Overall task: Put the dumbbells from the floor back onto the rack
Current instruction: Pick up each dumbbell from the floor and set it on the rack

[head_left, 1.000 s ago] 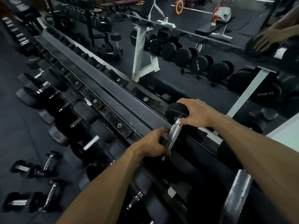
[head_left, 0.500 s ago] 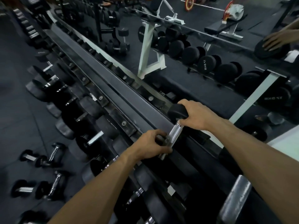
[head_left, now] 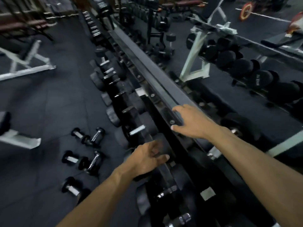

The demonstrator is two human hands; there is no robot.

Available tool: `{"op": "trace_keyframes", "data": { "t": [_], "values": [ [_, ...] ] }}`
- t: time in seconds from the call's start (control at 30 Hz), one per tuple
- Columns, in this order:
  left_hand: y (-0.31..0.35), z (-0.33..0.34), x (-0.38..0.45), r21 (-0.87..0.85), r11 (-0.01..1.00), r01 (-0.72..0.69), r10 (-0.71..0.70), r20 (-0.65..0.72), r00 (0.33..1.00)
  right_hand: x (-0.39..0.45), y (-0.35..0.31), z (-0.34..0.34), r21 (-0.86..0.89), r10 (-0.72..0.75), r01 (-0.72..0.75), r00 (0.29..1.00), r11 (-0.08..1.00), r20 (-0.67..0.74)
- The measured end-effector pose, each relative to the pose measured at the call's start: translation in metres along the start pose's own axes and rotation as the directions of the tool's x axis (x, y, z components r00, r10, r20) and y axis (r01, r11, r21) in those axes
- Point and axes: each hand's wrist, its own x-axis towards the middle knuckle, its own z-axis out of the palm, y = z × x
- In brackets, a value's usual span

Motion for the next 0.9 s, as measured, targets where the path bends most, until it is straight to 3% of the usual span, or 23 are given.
{"op": "trace_keyframes", "data": {
  "t": [0.2,0.4,0.73,0.9],
  "values": [
    [-0.108,-0.046,-0.078,-0.040,0.976,0.214,-0.217,-0.148,0.965,0.034,-0.119,0.064,-0.020,-0.196,0.201,0.971,0.979,0.138],
    [-0.226,-0.076,-0.162,-0.195,0.901,0.388,-0.419,-0.165,0.893,0.054,-0.248,0.154,-0.003,-0.335,0.352,0.894,0.936,0.297],
    [-0.433,-0.101,-0.257,-0.372,0.751,0.546,-0.632,-0.165,0.757,0.083,-0.426,0.332,0.039,-0.370,0.408,0.777,0.912,0.510],
    [-0.526,-0.074,-0.272,-0.502,0.613,0.610,-0.756,-0.149,0.637,0.103,-0.468,0.440,0.098,-0.366,0.382,0.736,0.919,0.570]
  ]
}}
